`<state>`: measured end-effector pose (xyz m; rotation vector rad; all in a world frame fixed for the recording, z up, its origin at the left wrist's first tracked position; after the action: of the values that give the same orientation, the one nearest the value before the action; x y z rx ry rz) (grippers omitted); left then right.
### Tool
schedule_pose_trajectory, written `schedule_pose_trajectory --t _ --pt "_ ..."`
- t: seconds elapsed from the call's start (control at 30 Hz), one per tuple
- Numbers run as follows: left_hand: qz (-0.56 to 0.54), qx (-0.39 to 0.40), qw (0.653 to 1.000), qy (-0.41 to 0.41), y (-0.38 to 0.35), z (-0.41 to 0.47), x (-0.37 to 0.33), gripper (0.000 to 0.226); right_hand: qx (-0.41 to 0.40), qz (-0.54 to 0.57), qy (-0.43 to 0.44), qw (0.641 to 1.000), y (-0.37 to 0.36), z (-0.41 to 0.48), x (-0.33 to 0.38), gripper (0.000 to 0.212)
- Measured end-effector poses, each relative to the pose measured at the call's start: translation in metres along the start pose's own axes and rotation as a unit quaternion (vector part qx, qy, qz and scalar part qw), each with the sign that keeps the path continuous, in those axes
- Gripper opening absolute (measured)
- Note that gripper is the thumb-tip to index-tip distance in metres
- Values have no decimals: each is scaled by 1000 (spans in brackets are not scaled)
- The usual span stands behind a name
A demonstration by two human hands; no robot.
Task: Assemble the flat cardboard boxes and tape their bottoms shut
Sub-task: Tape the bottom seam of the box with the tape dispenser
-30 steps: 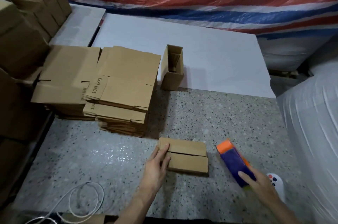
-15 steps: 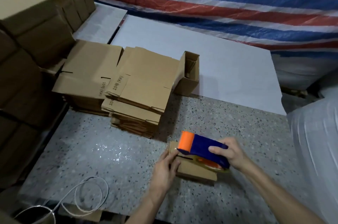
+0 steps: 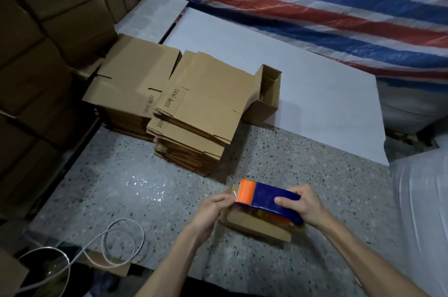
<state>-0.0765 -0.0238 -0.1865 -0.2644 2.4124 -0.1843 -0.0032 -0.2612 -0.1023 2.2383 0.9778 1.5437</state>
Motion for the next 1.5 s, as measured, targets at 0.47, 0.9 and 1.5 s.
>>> schedule_pose_trajectory --t 0.47,0.9,1.5 --pt "62 -176 982 0 -5 14 1 12 96 -74 -15 993 0 -8 25 49" --pt "33 -105 993 43 -11 19 41 20 58 -60 -56 995 17 -10 -2 39" --pt "203 -122 968 -84 -21 16 46 18 99 -132 -43 985 8 -4 11 31"
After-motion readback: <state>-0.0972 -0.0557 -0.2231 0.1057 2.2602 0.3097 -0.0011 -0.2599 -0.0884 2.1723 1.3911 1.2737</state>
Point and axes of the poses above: each hand's wrist, its own z-axis towards the middle knuckle, its own y-axis out of the back of the hand, x = y × z, the point moved 4 cm from there along z, towards the middle knuckle, and after that the axes turned 7 degrees about -x, right-handed, at the moved point
